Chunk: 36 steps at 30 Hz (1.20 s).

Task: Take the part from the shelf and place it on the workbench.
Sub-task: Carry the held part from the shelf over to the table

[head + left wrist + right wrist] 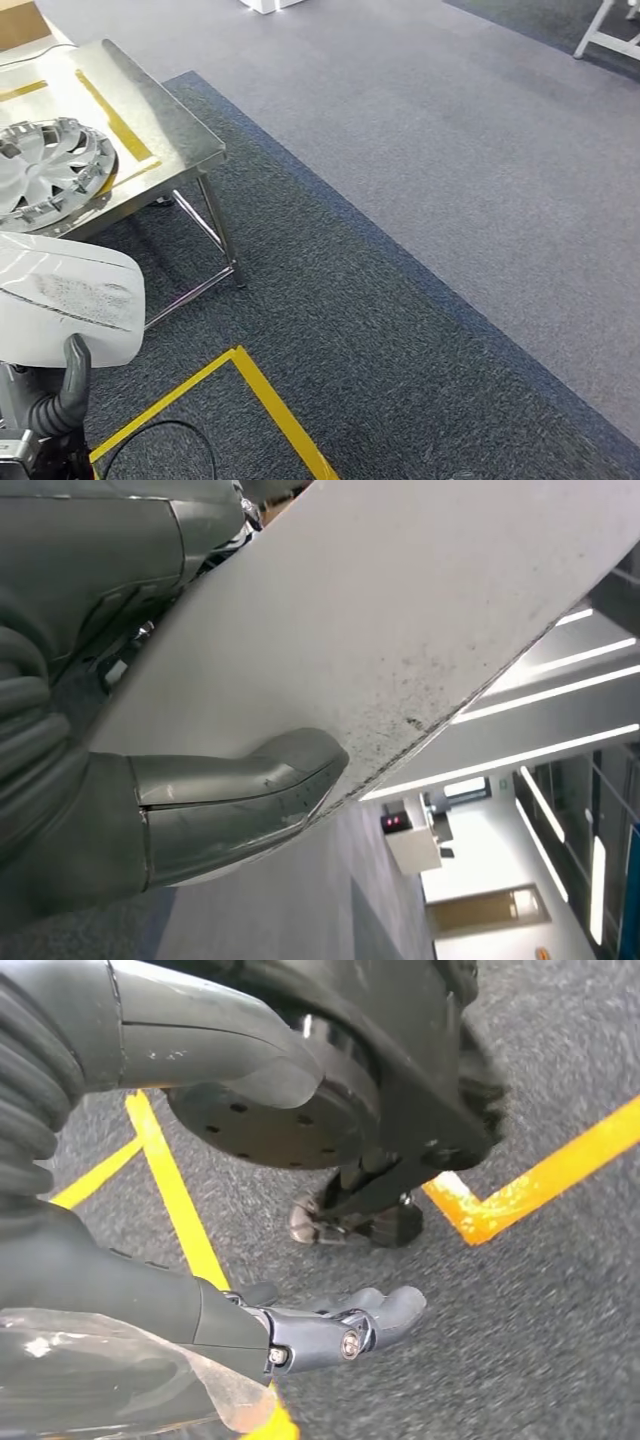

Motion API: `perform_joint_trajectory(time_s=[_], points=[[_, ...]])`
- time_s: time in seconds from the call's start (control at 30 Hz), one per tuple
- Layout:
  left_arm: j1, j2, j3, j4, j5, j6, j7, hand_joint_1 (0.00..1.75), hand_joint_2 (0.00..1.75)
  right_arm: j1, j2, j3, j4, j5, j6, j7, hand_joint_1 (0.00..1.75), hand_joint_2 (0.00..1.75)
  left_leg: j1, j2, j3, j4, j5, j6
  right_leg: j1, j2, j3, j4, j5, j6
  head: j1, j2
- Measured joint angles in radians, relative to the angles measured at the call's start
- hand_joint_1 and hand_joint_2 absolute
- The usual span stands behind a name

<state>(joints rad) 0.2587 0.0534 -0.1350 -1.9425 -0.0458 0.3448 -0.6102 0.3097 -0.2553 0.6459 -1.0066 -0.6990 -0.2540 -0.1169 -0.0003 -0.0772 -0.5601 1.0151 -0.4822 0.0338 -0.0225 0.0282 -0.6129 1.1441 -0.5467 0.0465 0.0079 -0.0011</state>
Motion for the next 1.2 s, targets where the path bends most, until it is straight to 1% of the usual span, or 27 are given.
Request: perform_joint_trajectory(time_s=[0.03, 0.1, 0.17, 0.2, 0.23, 0.3, 0.37, 0.4, 0.43, 0.47, 0.53, 0.6, 0.63, 0.67, 0.7, 0.77, 0.8, 0.83, 0.87, 0.9, 0.93, 0.97, 1.0, 1.07, 1.13, 1.17, 1.2], points=[[-0.001, 0.002, 0.0, 0.0, 0.0, 0.001, -0.001, 1.75, 1.75, -0.001, -0.002, 0.004, 0.0, -0.001, -0.001, 0.0, 0.0, 1.75, 0.0, -0.013, -0.001, 0.004, -0.003, -0.004, -0.002, 0.022, 0.028, -0.064, 0.024, -0.002, 0.0, 0.0], [-0.001, 0.006, 0.0, -0.001, 0.0, 0.003, -0.003, 1.75, 1.75, -0.005, -0.006, 0.013, 0.0, -0.005, -0.002, -0.001, 0.0, 1.75, 0.001, -0.035, -0.006, 0.008, -0.004, -0.015, -0.003, 0.048, 0.058, -0.12, 0.03, -0.008, -0.001, 0.0], [0.001, 0.01, 0.0, -0.003, 0.001, 0.004, -0.005, 1.75, 1.75, -0.009, -0.009, 0.021, -0.001, -0.011, -0.004, -0.004, 0.0, 1.75, 0.005, -0.052, -0.012, 0.008, -0.002, -0.026, 0.0, 0.03, 0.066, -0.126, 0.03, -0.018, -0.001, 0.0], [0.002, 0.012, 0.0, -0.004, 0.001, 0.005, -0.006, 1.75, 1.75, -0.01, -0.01, 0.024, -0.001, -0.013, -0.005, -0.005, 0.0, 1.75, 0.005, -0.039, -0.015, 0.013, -0.007, -0.031, -0.001, 0.018, 0.069, -0.129, 0.031, -0.025, -0.002, 0.0], [0.001, 0.014, 0.0, -0.004, 0.001, 0.005, -0.006, 1.75, 1.75, -0.011, -0.011, 0.027, -0.001, -0.014, -0.006, -0.006, 0.0, 1.75, 0.003, -0.016, -0.023, 0.033, -0.02, -0.037, -0.002, 0.006, 0.073, -0.133, 0.031, -0.031, -0.005, 0.0], [-0.001, 0.018, 0.0, -0.005, 0.001, 0.006, -0.007, 1.75, 1.75, -0.012, -0.011, 0.032, -0.001, -0.016, -0.007, -0.008, 0.0, 1.75, 0.002, 0.044, -0.07, 0.136, -0.074, -0.046, -0.001, -0.021, 0.079, -0.137, 0.028, -0.041, -0.009, 0.0], [-0.001, 0.021, 0.0, -0.005, 0.002, 0.007, -0.007, 1.75, 1.75, -0.011, -0.012, 0.04, -0.001, -0.018, -0.009, -0.008, 0.0, 1.75, 0.006, 0.064, -0.133, 0.261, -0.122, -0.052, 0.001, -0.051, 0.085, -0.137, 0.022, -0.045, -0.01, 0.0], [0.0, 0.022, 0.0, -0.005, 0.002, 0.007, -0.007, 1.75, 1.75, -0.011, -0.012, 0.043, -0.001, -0.018, -0.01, -0.008, 0.0, 1.75, 0.008, 0.066, -0.148, 0.289, -0.121, -0.054, 0.001, -0.065, 0.088, -0.137, 0.019, -0.046, -0.01, 0.0], [0.0, 0.023, 0.0, -0.005, 0.002, 0.007, -0.007, 1.75, 1.75, -0.012, -0.013, 0.044, -0.001, -0.019, -0.011, -0.008, 0.0, 1.75, 0.008, 0.068, -0.143, 0.275, -0.1, -0.054, 0.001, -0.079, 0.093, -0.137, 0.015, -0.045, -0.01, 0.0], [0.001, 0.024, 0.0, -0.005, 0.002, 0.008, -0.007, 1.75, 1.75, -0.013, -0.013, 0.045, -0.001, -0.02, -0.011, -0.008, 0.0, 1.75, 0.008, 0.074, -0.121, 0.226, -0.065, -0.052, 0.001, -0.091, 0.099, -0.137, 0.011, -0.044, -0.01, 0.0], [0.0, 0.026, 0.0, -0.005, 0.002, 0.009, -0.007, 1.75, 1.75, -0.015, -0.013, 0.047, -0.001, -0.023, -0.013, -0.009, 0.0, 1.75, 0.0, 0.123, -0.057, 0.093, -0.003, -0.042, 0.004, -0.114, 0.11, -0.137, -0.001, -0.036, -0.01, 0.0], [-0.003, 0.027, 0.0, -0.007, 0.001, 0.012, -0.008, 1.75, 1.75, -0.017, -0.014, 0.051, -0.001, -0.029, -0.014, -0.011, 0.0, 1.75, -0.01, 0.165, -0.026, 0.024, 0.009, -0.03, 0.01, -0.136, 0.116, -0.138, -0.011, -0.024, -0.011, 0.0], [-0.003, 0.028, 0.0, -0.008, 0.001, 0.014, -0.008, 1.75, 1.75, -0.018, -0.015, 0.052, -0.001, -0.033, -0.015, -0.013, 0.0, 1.75, -0.014, 0.165, -0.026, 0.02, 0.004, -0.024, 0.012, -0.148, 0.122, -0.14, -0.014, -0.02, -0.011, 0.0], [-0.002, 0.028, 0.0, -0.01, 0.001, 0.017, -0.008, 1.75, 1.75, -0.021, -0.015, 0.055, -0.001, -0.037, -0.015, -0.015, 0.0, 1.75, -0.013, 0.151, -0.026, 0.017, 0.005, -0.019, 0.013, -0.162, 0.129, -0.143, -0.016, -0.015, -0.011, 0.0], [0.0, 0.029, 0.0, -0.013, 0.0, 0.02, -0.009, 1.75, 1.75, -0.024, -0.016, 0.058, -0.001, -0.041, -0.015, -0.017, 0.0, 1.75, -0.011, 0.138, -0.024, 0.012, 0.007, -0.014, 0.013, -0.159, 0.133, -0.142, -0.022, -0.011, -0.01, 0.0], [-0.001, 0.03, 0.001, -0.019, -0.003, 0.025, -0.011, 1.75, 1.75, -0.03, -0.017, 0.066, -0.002, -0.049, -0.017, -0.021, 0.0, 1.75, -0.004, 0.112, -0.02, 0.002, 0.012, -0.003, 0.009, -0.11, 0.114, -0.094, -0.056, -0.003, -0.005, 0.0], [-0.002, 0.03, 0.001, -0.022, -0.004, 0.027, -0.012, 1.75, 1.75, -0.031, -0.019, 0.07, -0.002, -0.053, -0.018, -0.022, 0.0, 1.75, -0.002, 0.1, -0.02, 0.0, 0.013, 0.001, 0.008, -0.074, 0.083, -0.037, -0.084, -0.001, -0.001, 0.0], [-0.003, 0.03, 0.001, -0.022, -0.005, 0.028, -0.013, 1.75, 1.75, -0.031, -0.02, 0.073, -0.001, -0.057, -0.02, -0.023, 0.0, 1.75, -0.001, 0.087, -0.02, 0.0, 0.013, 0.004, 0.007, -0.049, 0.044, 0.035, -0.113, 0.0, 0.002, 0.0], [-0.003, 0.03, 0.001, -0.022, -0.006, 0.029, -0.014, 1.75, 1.75, -0.03, -0.022, 0.076, -0.001, -0.06, -0.022, -0.023, 0.0, 1.75, -0.001, 0.072, -0.02, 0.001, 0.012, 0.005, 0.007, -0.037, 0.004, 0.101, -0.131, 0.0, 0.004, 0.0], [-0.002, 0.03, 0.001, -0.022, -0.006, 0.03, -0.014, 1.75, 1.75, -0.029, -0.024, 0.079, -0.001, -0.062, -0.024, -0.023, 0.0, 1.75, -0.001, 0.057, -0.019, 0.001, 0.012, 0.006, 0.007, -0.032, -0.026, 0.139, -0.13, 0.0, 0.004, 0.0], [-0.001, 0.03, 0.001, -0.022, -0.007, 0.031, -0.015, 1.75, 1.75, -0.029, -0.026, 0.082, -0.001, -0.064, -0.025, -0.023, 0.0, 1.75, -0.001, 0.042, -0.017, 0.001, 0.011, 0.006, 0.007, -0.03, -0.039, 0.141, -0.109, -0.001, 0.004, 0.0], [-0.001, 0.03, 0.001, -0.022, -0.007, 0.032, -0.015, 1.75, 1.75, -0.029, -0.027, 0.085, -0.001, -0.065, -0.026, -0.024, 0.0, 1.75, -0.001, 0.027, -0.014, 0.002, 0.009, 0.005, 0.007, -0.026, -0.032, 0.101, -0.07, -0.002, 0.004, 0.0], [-0.001, 0.03, 0.001, -0.022, -0.007, 0.033, -0.016, 1.75, 1.75, -0.03, -0.029, 0.089, -0.001, -0.066, -0.027, -0.025, 0.0, 1.75, 0.0, 0.013, -0.011, 0.002, 0.007, 0.002, 0.006, -0.014, -0.011, 0.035, -0.023, -0.004, 0.004, 0.0], [-0.002, 0.03, 0.001, -0.022, -0.007, 0.035, -0.017, 1.75, 1.75, -0.032, -0.031, 0.095, -0.001, -0.073, -0.031, -0.027, 0.0, 1.75, -0.002, -0.012, -0.011, 0.007, 0.003, -0.006, 0.001, 0.027, 0.034, -0.082, 0.031, -0.007, 0.003, 0.0], [-0.003, 0.03, 0.001, -0.022, -0.007, 0.035, -0.019, 1.75, 1.75, -0.034, -0.035, 0.103, -0.001, -0.083, -0.035, -0.03, 0.0, 1.75, -0.001, -0.034, -0.017, 0.009, 0.003, -0.018, 0.001, 0.046, 0.054, -0.119, 0.032, -0.013, 0.002, 0.0], [-0.003, 0.03, 0.0, -0.022, -0.007, 0.035, -0.019, 1.75, 1.75, -0.037, -0.036, 0.107, -0.001, -0.089, -0.038, -0.032, 0.0, 1.75, 0.002, -0.045, -0.02, 0.009, 0.005, -0.024, 0.002, 0.036, 0.058, -0.122, 0.033, -0.018, 0.002, 0.0], [-0.004, 0.03, 0.0, -0.022, -0.007, 0.035, -0.02, 1.75, 1.75, -0.04, -0.038, 0.113, -0.002, -0.094, -0.041, -0.034, 0.0, 1.75, 0.004, -0.044, -0.021, 0.01, 0.004, -0.029, 0.002, 0.026, 0.06, -0.125, 0.035, -0.024, 0.002, 0.0]])
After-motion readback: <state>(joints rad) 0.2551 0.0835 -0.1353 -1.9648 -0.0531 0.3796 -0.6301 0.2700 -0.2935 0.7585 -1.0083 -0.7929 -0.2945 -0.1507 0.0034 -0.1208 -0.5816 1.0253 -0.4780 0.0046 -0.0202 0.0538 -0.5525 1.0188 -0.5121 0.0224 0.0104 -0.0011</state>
